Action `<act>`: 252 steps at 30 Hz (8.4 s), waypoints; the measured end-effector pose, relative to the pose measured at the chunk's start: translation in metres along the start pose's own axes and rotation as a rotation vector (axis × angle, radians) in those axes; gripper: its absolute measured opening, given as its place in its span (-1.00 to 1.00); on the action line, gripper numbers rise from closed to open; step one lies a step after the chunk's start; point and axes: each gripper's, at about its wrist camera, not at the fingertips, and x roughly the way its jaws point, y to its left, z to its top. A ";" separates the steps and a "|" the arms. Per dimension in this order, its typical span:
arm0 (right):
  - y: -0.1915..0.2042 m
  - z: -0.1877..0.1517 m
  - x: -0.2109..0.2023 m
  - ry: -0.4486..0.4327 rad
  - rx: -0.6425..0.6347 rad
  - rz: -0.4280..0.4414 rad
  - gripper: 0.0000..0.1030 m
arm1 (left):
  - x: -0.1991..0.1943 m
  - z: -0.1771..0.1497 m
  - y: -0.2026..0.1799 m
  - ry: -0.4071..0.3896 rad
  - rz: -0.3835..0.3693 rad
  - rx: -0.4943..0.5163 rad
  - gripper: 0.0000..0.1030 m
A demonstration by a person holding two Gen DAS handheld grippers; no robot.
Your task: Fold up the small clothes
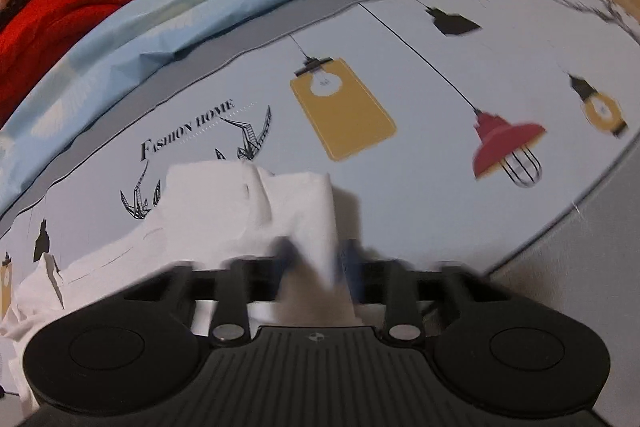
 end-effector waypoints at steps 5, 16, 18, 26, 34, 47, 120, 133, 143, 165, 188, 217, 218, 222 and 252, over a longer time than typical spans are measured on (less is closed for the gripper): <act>-0.006 0.014 -0.006 -0.133 -0.010 -0.027 -0.93 | 0.003 0.005 -0.015 -0.010 0.002 0.025 -0.57; 0.029 -0.011 -0.019 -0.104 -0.259 0.097 -0.36 | 0.019 -0.008 0.006 0.033 0.034 0.020 -0.47; 0.033 -0.030 0.005 0.049 -0.357 -0.016 -0.43 | 0.037 -0.018 0.016 0.090 0.055 -0.001 -0.46; 0.035 -0.049 0.005 0.027 -0.347 -0.095 -0.42 | 0.042 -0.040 0.029 0.099 0.021 -0.072 -0.18; 0.056 -0.055 -0.127 -0.116 -0.274 0.027 -0.18 | -0.005 -0.064 -0.007 0.070 0.174 0.030 0.30; -0.023 -0.185 -0.269 -0.193 -0.195 0.065 -0.10 | -0.156 -0.175 -0.079 -0.141 0.157 -0.001 0.30; -0.087 -0.275 -0.182 0.194 -0.247 -0.150 -0.77 | -0.095 -0.336 -0.012 0.051 0.107 -0.102 -0.88; -0.090 -0.271 -0.193 0.152 -0.241 -0.131 -0.84 | -0.113 -0.330 -0.012 -0.035 0.108 -0.123 -0.89; -0.088 -0.276 -0.184 0.190 -0.271 -0.162 -0.79 | -0.097 -0.332 -0.013 0.040 0.111 -0.119 -0.83; -0.086 -0.270 -0.206 0.073 -0.217 -0.081 -0.89 | -0.117 -0.330 -0.022 -0.057 0.127 -0.101 -0.92; -0.082 -0.248 -0.275 -0.236 -0.236 0.046 -0.90 | -0.181 -0.314 -0.030 -0.296 0.071 -0.096 -0.93; -0.125 -0.263 -0.421 -0.237 -0.226 0.255 -0.93 | -0.320 -0.352 0.010 -0.324 -0.109 -0.002 -0.94; -0.125 -0.259 -0.421 -0.227 -0.217 0.259 -0.93 | -0.320 -0.348 0.012 -0.315 -0.114 -0.007 -0.94; -0.113 -0.226 -0.395 -0.205 -0.206 0.263 -0.93 | -0.291 -0.306 0.020 -0.287 -0.096 -0.024 -0.94; -0.057 -0.126 -0.120 0.016 -0.424 0.122 -0.40 | -0.045 -0.155 0.071 -0.068 -0.092 -0.110 -0.26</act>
